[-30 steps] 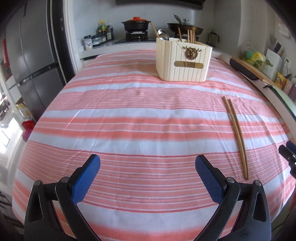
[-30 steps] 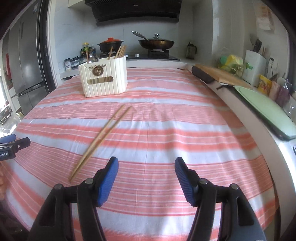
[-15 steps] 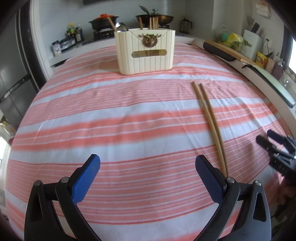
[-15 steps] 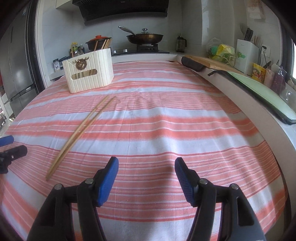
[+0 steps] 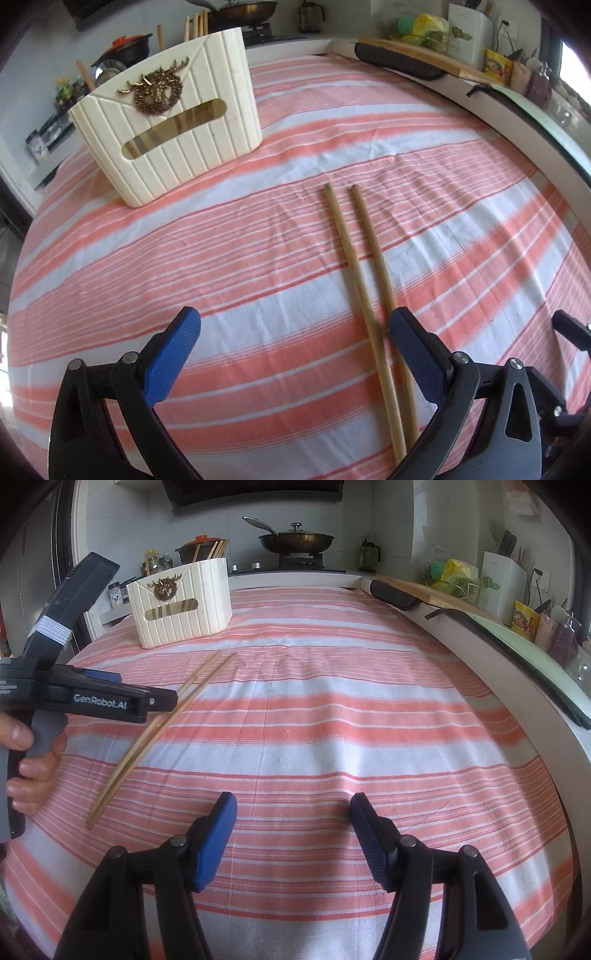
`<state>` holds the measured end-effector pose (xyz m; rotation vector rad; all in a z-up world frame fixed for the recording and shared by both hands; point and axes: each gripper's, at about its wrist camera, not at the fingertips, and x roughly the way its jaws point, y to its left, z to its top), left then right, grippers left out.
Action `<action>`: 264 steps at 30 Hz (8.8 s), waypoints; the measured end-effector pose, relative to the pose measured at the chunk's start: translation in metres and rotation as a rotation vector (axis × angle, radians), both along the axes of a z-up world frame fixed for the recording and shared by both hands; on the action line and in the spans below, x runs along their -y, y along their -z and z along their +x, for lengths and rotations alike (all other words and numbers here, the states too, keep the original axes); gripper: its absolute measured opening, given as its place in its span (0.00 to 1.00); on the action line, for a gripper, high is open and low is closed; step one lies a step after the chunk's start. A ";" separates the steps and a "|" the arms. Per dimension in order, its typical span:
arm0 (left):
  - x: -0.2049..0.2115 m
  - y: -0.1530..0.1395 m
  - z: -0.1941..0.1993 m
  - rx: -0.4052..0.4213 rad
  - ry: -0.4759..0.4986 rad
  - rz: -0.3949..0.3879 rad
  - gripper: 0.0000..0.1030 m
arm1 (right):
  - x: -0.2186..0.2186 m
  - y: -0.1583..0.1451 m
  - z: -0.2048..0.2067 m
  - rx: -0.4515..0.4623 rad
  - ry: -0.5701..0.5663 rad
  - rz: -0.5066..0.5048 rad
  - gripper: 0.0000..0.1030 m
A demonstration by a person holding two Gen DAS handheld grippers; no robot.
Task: Organize utensils
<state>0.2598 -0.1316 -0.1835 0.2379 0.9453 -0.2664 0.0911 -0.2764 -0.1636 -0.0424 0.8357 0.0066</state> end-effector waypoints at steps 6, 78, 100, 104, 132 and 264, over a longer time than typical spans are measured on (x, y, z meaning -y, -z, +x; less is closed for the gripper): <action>-0.007 0.003 0.000 -0.043 0.007 -0.052 0.76 | -0.002 0.000 0.002 -0.004 0.001 -0.004 0.64; -0.156 0.012 -0.132 -0.018 -0.354 -0.082 1.00 | -0.053 -0.002 -0.001 -0.128 -0.149 -0.024 0.62; -0.177 0.002 -0.016 -0.235 -0.148 -0.069 0.85 | -0.081 -0.006 0.123 -0.394 -0.356 -0.016 0.57; -0.167 0.001 -0.004 -0.219 -0.129 -0.023 0.72 | -0.098 0.002 0.166 -0.379 -0.335 -0.063 0.37; -0.201 -0.181 -0.104 0.302 -0.132 -0.417 0.04 | -0.077 -0.190 0.060 0.244 -0.355 0.171 0.06; -0.139 -0.247 -0.137 0.462 -0.405 -0.125 1.00 | -0.131 -0.254 0.000 0.400 -0.224 -0.006 1.00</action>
